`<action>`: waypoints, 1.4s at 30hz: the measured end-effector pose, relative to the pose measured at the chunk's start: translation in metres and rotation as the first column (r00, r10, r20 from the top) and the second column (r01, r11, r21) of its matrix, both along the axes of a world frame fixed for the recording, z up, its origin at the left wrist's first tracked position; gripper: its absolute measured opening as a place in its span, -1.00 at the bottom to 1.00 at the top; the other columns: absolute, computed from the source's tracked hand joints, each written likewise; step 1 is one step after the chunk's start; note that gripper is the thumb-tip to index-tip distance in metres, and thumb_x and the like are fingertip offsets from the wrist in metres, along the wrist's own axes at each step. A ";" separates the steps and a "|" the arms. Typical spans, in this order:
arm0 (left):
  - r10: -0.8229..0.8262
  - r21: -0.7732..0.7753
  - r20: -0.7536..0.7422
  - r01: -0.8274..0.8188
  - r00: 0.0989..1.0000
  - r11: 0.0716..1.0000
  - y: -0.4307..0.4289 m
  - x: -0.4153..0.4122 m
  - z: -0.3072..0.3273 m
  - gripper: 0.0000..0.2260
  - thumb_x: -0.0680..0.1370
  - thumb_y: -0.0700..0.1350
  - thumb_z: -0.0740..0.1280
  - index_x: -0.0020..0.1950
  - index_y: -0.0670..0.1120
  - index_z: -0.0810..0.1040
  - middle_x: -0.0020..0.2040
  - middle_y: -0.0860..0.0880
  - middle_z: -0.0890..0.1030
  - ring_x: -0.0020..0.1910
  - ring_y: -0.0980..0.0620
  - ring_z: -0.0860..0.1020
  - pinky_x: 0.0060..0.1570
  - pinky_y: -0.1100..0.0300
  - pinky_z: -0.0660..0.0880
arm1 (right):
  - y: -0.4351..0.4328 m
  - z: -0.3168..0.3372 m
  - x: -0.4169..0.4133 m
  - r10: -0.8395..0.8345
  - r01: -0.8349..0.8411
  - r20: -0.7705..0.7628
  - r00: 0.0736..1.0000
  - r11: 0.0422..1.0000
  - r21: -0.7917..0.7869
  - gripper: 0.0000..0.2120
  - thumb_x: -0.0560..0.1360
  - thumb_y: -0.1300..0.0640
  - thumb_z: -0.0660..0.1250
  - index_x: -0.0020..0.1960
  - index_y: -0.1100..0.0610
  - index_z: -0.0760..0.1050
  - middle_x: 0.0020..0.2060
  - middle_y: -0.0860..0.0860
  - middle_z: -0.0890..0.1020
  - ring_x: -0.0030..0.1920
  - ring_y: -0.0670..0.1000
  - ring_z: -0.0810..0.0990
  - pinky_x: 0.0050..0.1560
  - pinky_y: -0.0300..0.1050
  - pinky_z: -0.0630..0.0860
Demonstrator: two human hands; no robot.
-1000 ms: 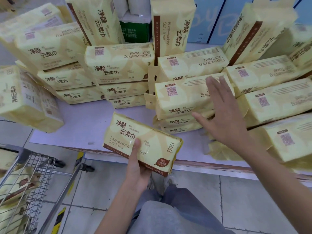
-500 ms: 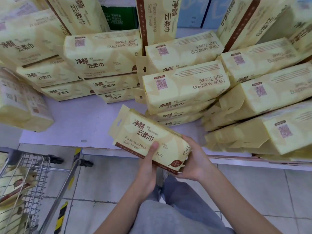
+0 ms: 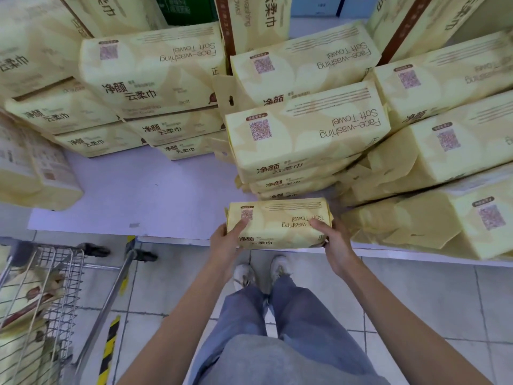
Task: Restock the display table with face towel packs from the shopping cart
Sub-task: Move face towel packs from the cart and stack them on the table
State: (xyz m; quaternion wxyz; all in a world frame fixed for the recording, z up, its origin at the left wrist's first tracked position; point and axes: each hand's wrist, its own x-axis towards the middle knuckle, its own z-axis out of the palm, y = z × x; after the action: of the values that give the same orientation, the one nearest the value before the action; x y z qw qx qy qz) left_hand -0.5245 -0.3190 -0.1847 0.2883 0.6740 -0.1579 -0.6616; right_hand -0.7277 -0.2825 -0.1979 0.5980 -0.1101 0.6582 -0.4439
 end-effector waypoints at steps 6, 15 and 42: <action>0.021 -0.084 0.083 -0.014 0.996 0.996 0.019 -0.019 -0.030 -0.70 0.50 -0.22 0.40 0.17 -0.13 0.40 0.09 -0.02 0.59 0.05 0.01 0.56 0.17 0.02 0.50 | -0.014 -0.029 -0.006 -0.067 0.070 -0.127 0.990 0.997 0.015 -0.63 0.49 0.24 0.36 0.28 0.21 0.44 0.14 0.10 0.60 0.02 -0.05 0.59 -0.10 -0.36 0.51; 0.166 -0.015 -0.052 -0.167 0.985 0.986 0.007 -0.051 -0.033 -0.63 0.46 -0.34 0.40 0.18 -0.16 0.35 0.21 -0.12 0.52 0.05 -0.04 0.57 -0.06 0.15 0.58 | -0.032 -0.033 0.011 -0.585 0.524 0.203 0.785 0.802 0.287 -0.44 0.43 -0.08 0.39 0.34 0.12 0.39 0.17 0.08 0.60 0.10 0.04 0.60 -0.06 -0.11 0.56; -0.160 -0.058 0.368 0.195 0.916 0.979 0.061 -0.039 -0.012 -0.52 0.54 -0.01 0.35 0.41 -0.09 0.32 0.36 -0.04 0.42 0.30 -0.02 0.42 0.19 0.19 0.33 | 0.001 0.018 -0.001 0.023 -0.153 0.315 0.949 0.906 0.395 -0.57 0.56 -0.05 0.23 0.34 0.14 0.29 0.20 0.14 0.43 0.23 0.19 0.47 0.22 0.02 0.39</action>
State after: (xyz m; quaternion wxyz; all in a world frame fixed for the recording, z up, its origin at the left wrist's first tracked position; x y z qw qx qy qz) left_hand -0.5633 -0.2576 -0.1964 0.2243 0.7527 -0.2995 -0.5417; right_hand -0.7284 -0.2813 -0.1800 0.7209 0.0587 0.6321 -0.2781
